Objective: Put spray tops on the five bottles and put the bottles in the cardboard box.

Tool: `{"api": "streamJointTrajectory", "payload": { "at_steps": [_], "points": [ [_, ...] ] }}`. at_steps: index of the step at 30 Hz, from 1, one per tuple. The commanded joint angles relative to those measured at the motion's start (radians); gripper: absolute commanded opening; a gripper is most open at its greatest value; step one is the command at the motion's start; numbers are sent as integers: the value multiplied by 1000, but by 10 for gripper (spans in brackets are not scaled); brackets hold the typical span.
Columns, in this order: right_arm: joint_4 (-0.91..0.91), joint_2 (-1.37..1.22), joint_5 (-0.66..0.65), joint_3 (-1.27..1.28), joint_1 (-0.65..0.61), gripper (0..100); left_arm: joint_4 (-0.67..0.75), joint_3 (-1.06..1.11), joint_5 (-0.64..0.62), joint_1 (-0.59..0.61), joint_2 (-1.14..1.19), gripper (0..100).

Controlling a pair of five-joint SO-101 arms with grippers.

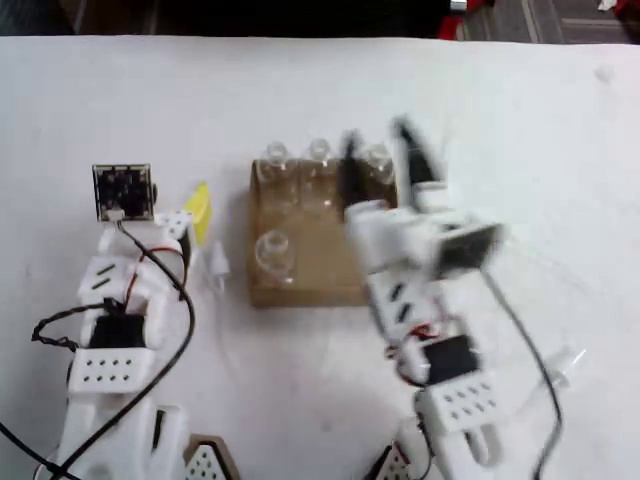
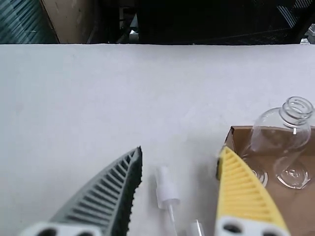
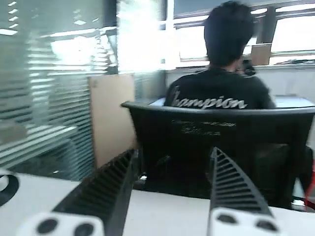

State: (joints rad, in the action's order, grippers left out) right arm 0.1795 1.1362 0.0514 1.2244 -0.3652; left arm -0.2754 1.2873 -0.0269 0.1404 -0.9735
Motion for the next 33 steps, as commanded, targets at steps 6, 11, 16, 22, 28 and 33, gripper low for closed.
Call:
{"api": "streamJointTrajectory", "payload": {
  "at_steps": [6,11,16,22,28,33],
  "points": [
    [-456,-42,71,-284,483,190,23,-3,-14,4,-18,234],
    [-598,-289,69,-301,519,190,18,-3,-14,4,-18,234],
    [-842,-506,71,-373,522,190,17,-3,-14,4,-18,234],
    [-1330,-685,69,-669,510,190,18,-3,-14,4,-18,234],
    [-1555,-924,-31,-913,461,190,20,-3,-14,4,-18,234],
    [-1624,-1118,-57,-1048,390,190,20,-3,-14,4,-18,234]
  ]
}}
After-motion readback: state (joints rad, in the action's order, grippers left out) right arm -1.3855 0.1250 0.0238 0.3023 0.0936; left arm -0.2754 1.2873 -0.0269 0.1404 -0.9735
